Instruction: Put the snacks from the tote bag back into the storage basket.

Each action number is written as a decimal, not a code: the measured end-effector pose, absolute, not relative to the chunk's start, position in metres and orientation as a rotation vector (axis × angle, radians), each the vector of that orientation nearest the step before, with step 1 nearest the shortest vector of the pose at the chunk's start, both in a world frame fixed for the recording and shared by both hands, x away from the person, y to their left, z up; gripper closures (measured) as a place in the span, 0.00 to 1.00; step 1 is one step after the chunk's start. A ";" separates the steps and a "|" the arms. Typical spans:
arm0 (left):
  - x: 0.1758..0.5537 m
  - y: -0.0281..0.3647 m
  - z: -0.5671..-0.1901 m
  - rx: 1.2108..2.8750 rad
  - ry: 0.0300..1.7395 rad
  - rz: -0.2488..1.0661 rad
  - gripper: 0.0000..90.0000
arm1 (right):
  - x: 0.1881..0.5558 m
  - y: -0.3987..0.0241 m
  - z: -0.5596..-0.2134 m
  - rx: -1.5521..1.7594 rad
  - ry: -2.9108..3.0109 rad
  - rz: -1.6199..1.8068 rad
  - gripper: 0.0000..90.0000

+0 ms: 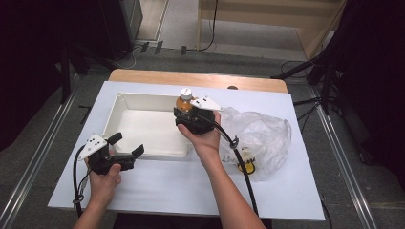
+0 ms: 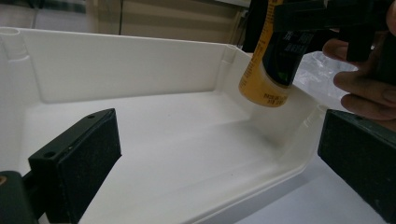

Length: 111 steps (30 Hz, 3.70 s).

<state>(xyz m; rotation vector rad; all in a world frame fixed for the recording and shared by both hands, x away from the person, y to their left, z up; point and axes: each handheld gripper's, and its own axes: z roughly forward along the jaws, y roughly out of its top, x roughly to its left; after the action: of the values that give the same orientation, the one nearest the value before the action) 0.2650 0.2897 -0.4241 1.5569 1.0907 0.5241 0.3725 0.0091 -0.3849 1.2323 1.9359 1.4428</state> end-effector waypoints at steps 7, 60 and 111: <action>0.265 0.290 -0.425 1.557 1.095 0.523 0.00 | 0.372 0.009 -0.397 1.232 1.950 1.421 0.36; 0.267 0.286 -0.430 1.570 1.103 0.508 0.00 | 0.355 -0.014 -0.401 1.158 1.982 1.492 0.24; 0.268 0.286 -0.433 1.576 1.120 0.518 0.00 | 0.314 -0.139 -0.398 1.288 1.757 1.422 0.26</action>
<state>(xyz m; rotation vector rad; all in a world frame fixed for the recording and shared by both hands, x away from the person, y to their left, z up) 0.2677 0.2861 -0.4331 1.5762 1.1205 0.5183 0.3144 -0.1388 -0.3982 1.2878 1.7568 1.4220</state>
